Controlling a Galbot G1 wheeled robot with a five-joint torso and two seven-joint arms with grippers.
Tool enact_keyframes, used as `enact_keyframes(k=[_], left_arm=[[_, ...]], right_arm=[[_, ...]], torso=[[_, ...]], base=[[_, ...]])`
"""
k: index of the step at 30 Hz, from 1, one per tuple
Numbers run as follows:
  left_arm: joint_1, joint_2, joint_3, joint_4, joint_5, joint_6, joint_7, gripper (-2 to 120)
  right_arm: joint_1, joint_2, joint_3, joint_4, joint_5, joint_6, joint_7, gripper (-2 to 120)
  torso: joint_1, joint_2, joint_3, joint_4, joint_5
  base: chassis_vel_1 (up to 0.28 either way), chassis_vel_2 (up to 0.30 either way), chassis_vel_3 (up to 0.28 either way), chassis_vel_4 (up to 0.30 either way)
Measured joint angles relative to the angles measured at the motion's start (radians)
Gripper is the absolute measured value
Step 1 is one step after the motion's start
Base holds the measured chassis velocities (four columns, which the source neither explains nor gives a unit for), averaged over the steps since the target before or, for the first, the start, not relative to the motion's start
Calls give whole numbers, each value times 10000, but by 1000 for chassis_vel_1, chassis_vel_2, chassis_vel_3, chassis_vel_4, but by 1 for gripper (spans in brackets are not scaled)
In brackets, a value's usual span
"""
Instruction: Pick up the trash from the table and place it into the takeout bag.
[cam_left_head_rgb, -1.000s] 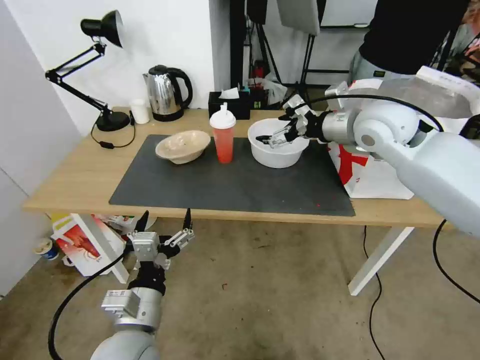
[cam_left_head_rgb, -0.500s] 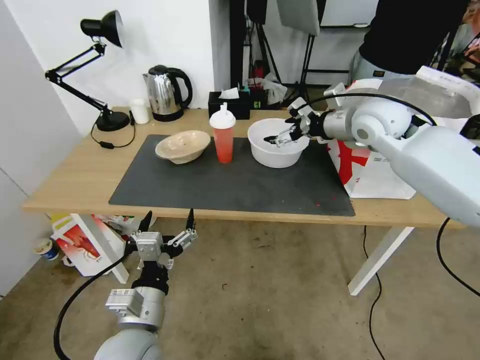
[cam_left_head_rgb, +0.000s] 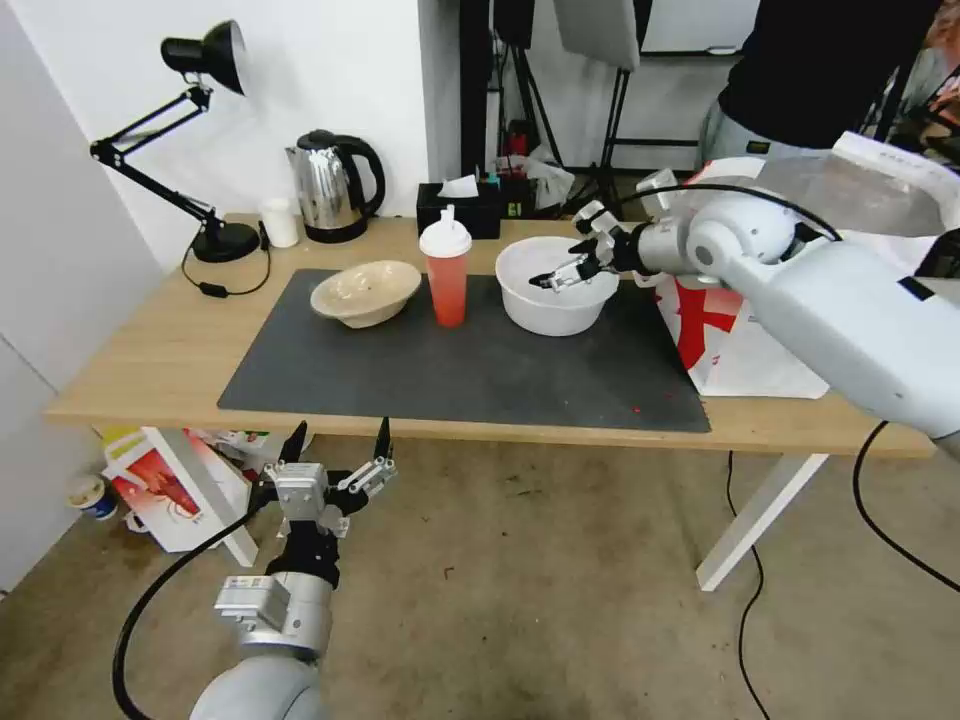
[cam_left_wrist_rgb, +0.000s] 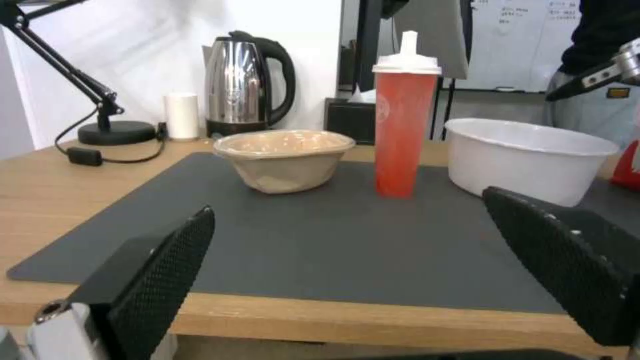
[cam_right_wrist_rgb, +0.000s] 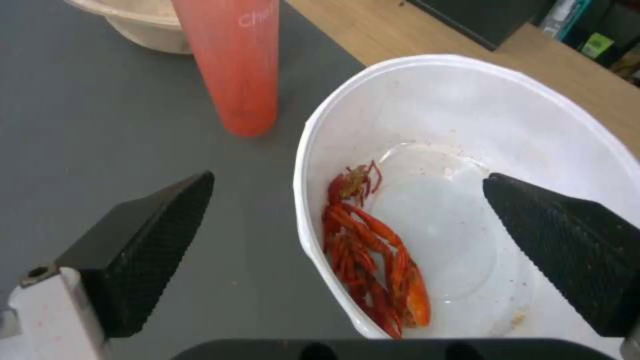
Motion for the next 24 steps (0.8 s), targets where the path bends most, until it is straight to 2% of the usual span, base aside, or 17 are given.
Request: enact_keyframes(k=[24], left_arm=[[-98,-12,42,89,-30,-2,-32,100]], right_arm=[[-146,537,-373,-158,-705,2,36,100]], torso=[[0,0,-1,-1,1]], base=[[0,0,0,0]])
